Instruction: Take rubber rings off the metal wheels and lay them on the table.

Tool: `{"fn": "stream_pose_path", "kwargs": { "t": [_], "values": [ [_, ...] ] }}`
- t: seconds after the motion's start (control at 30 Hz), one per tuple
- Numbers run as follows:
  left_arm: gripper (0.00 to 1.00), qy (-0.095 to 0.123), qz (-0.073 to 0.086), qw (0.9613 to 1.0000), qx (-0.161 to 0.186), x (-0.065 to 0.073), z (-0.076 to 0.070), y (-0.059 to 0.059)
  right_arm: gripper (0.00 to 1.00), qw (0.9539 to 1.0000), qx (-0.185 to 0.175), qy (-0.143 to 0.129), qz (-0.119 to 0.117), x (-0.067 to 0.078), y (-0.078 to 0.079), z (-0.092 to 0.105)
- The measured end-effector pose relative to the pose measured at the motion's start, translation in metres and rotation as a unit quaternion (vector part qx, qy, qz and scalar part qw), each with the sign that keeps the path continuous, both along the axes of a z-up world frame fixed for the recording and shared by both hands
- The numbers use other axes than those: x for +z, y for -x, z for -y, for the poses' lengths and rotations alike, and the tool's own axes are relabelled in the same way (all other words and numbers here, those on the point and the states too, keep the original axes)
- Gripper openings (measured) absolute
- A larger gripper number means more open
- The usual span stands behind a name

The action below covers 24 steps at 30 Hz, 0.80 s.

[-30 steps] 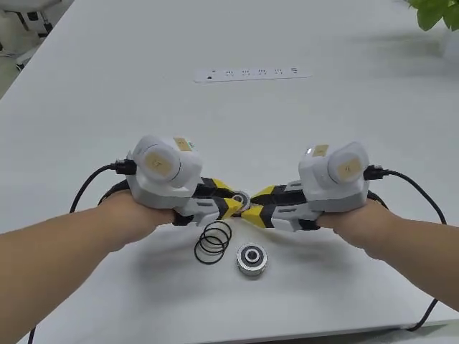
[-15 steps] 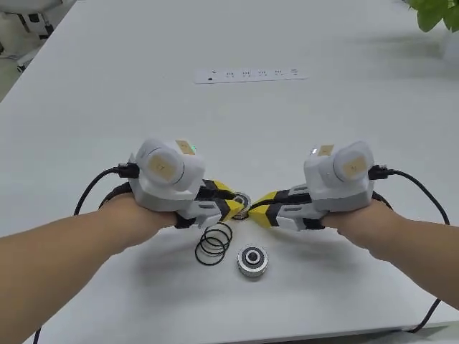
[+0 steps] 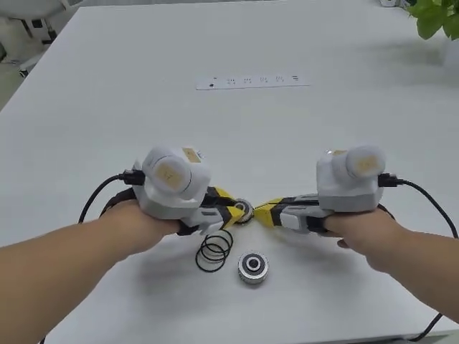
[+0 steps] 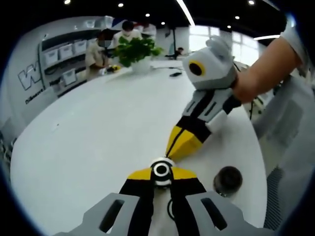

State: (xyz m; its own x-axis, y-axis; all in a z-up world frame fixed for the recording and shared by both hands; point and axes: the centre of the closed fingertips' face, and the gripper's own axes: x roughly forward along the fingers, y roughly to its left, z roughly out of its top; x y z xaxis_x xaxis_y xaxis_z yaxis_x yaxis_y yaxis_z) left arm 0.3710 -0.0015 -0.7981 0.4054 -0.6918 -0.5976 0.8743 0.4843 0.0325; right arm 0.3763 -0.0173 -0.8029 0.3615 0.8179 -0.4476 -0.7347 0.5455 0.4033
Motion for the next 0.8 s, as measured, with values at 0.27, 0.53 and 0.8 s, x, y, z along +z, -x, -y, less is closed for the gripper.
{"fn": "stream_pose_path", "kwargs": {
  "t": [0.27, 0.53, 0.8],
  "values": [
    [0.11, -0.006, 0.001, 1.0, 0.004, -0.0009, 0.0, -0.001, 0.0, 0.9999, -0.006, -0.011, -0.005, 0.005, 0.0012, -0.0053],
    [0.11, -0.014, 0.002, 0.9999, 0.006, -0.0013, 0.0009, -0.0009, 0.0, 0.9998, 0.001, -0.015, -0.01, 0.0086, 0.0059, -0.0089],
    [0.11, -0.02, 0.001, 0.9998, 0.003, -0.0015, 0.0018, 0.0023, 0.0, 0.9998, 0.014, -0.011, -0.004, 0.0097, 0.0093, -0.0085]
  ]
}}
